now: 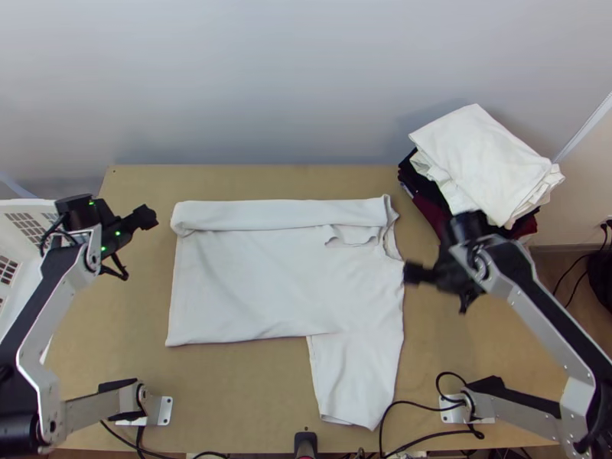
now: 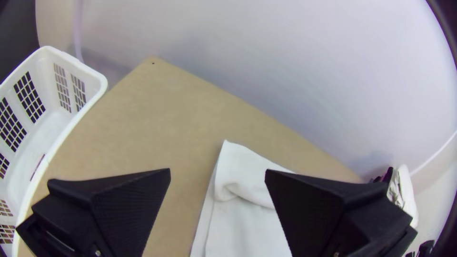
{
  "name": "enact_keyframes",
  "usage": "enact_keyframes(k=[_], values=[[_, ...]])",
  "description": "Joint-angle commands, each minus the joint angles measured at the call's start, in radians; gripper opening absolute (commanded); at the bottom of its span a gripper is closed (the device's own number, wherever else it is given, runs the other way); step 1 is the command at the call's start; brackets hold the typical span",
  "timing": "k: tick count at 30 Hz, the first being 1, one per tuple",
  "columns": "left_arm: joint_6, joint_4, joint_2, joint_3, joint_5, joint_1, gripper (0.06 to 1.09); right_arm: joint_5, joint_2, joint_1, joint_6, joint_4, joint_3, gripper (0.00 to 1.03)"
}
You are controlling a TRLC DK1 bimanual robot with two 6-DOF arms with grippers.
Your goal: Fold the t-shirt
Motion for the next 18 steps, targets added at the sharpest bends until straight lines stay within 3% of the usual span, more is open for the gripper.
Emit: enact_keyframes(k=[1, 4, 9, 16, 18], values=[[0.02, -0.03, -0.045, -0.005, 0.007, 0.0, 1.02, -0.044, -0.061, 0.023, 0.002, -0.032, -0.102, 0.95], [0.021, -0.048, -0.071, -0.006, 0.007, 0.002, 1.02, -0.191, -0.114, -0.004, 0.003, -0.002, -0.196, 0.83], [0.029, -0.068, -0.101, -0.018, 0.005, 0.003, 1.02, -0.284, -0.123, -0.02, -0.002, 0.033, -0.274, 0.57], [0.027, -0.085, -0.132, -0.028, -0.002, 0.003, 1.02, -0.369, -0.057, -0.042, -0.044, 0.052, -0.318, 0.55], [0.027, -0.089, -0.143, -0.032, -0.004, 0.003, 1.02, -0.37, -0.041, -0.042, -0.058, 0.067, -0.337, 0.44]])
